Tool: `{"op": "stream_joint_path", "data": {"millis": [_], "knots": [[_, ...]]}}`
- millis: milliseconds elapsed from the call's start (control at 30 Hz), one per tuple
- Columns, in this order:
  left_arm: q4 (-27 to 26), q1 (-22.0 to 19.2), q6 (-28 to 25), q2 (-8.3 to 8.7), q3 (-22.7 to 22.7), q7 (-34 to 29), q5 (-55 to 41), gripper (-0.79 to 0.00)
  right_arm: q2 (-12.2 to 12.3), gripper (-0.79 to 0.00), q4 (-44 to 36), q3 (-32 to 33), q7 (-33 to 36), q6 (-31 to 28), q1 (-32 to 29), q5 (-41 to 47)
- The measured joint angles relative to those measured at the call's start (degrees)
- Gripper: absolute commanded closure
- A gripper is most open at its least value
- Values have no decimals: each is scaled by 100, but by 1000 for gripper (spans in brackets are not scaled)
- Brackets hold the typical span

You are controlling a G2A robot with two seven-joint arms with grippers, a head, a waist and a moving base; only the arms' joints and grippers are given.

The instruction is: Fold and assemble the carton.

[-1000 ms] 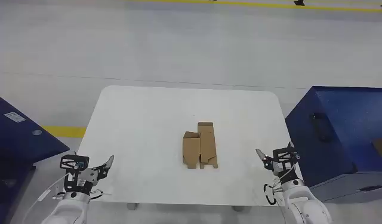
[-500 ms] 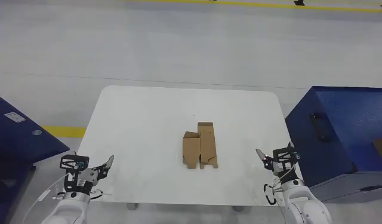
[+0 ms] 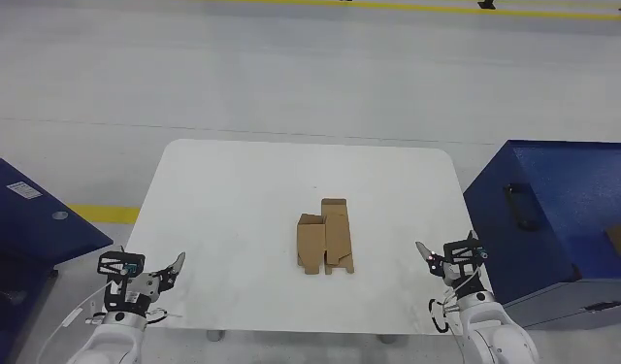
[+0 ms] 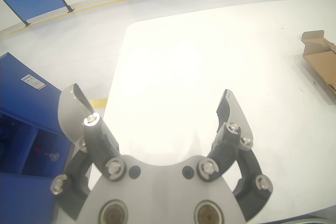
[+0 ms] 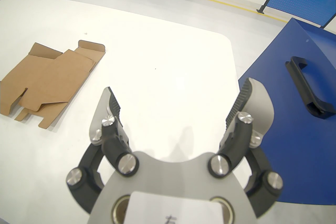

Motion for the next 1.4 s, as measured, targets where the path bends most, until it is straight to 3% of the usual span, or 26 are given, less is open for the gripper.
{"op": "stream_joint_path", "data": {"millis": [200, 300, 467, 700, 833, 1000, 1167, 1400], "knots": [[-210, -70, -144, -29, 163, -220, -219, -785, 0, -785, 0, 0, 0, 0, 0, 0], [-646, -448, 37, -141, 634, -1100, -1329, -785, 0, -785, 0, 0, 0, 0, 0, 0], [-489, -1391, 650, -338, 1706, -2524, -3136, -785, 0, -785, 0, 0, 0, 0, 0, 0], [874, -3147, 971, -678, 2902, -3919, -5416, -785, 0, -785, 0, 0, 0, 0, 0, 0], [1837, -3935, 802, -854, 3182, -4295, -6626, -785, 0, -785, 0, 0, 0, 0, 0, 0], [3145, -4789, 410, -1027, 3598, -4389, -6913, -785, 0, -785, 0, 0, 0, 0, 0, 0], [3922, -5242, 135, -1161, 4090, -4417, -6503, -785, 0, -785, 0, 0, 0, 0, 0, 0], [4471, -5500, -7, -1284, 4365, -4441, -6416, -767, 0, -785, 0, 0, 0, 0, 0, 0]]}}
